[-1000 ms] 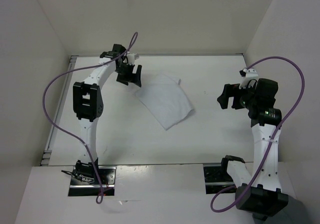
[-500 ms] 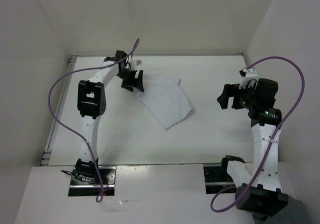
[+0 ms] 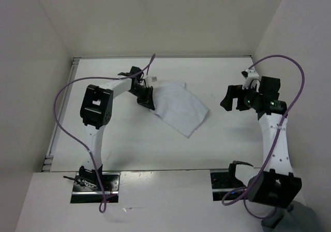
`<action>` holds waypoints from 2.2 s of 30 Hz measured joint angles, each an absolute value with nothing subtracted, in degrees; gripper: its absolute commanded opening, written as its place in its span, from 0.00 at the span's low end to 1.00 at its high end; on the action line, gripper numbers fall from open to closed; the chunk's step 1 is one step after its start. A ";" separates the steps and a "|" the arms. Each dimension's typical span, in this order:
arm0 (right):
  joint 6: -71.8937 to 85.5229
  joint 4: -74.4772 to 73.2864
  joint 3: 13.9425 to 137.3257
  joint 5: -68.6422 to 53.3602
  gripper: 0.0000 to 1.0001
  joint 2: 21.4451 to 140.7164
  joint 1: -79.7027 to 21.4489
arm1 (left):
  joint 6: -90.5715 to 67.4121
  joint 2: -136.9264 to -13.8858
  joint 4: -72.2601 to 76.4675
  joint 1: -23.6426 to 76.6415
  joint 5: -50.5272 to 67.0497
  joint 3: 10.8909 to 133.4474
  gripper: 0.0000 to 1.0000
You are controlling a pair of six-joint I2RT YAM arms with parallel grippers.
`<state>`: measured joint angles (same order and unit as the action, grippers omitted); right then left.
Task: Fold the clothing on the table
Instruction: Move the skirt to the center of the board, then flatten the skirt out
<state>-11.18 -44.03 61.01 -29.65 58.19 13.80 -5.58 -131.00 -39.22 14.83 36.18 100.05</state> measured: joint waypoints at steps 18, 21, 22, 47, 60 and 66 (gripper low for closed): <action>-6.22 -47.92 71.26 -27.62 1.00 98.83 0.01 | -42.68 -103.04 -3.33 19.44 30.48 60.64 0.00; -5.45 -47.92 70.46 -26.81 1.00 98.59 -0.03 | -44.75 -103.15 -1.48 19.44 29.80 60.71 0.00; -5.23 -47.81 70.17 -26.30 1.00 98.56 -0.03 | -45.23 -103.35 -1.30 19.44 29.74 60.95 0.00; -0.95 -44.91 91.02 -31.24 0.20 120.97 -1.34 | -45.21 -109.03 -1.69 19.44 28.32 67.72 0.07; -0.91 -35.83 83.74 -26.33 1.00 110.87 -1.41 | -44.99 -113.16 -0.95 19.44 28.12 70.26 0.76; -0.03 -35.51 78.00 -24.99 0.97 110.83 -1.10 | -43.33 -113.16 -3.22 19.42 26.92 72.14 0.81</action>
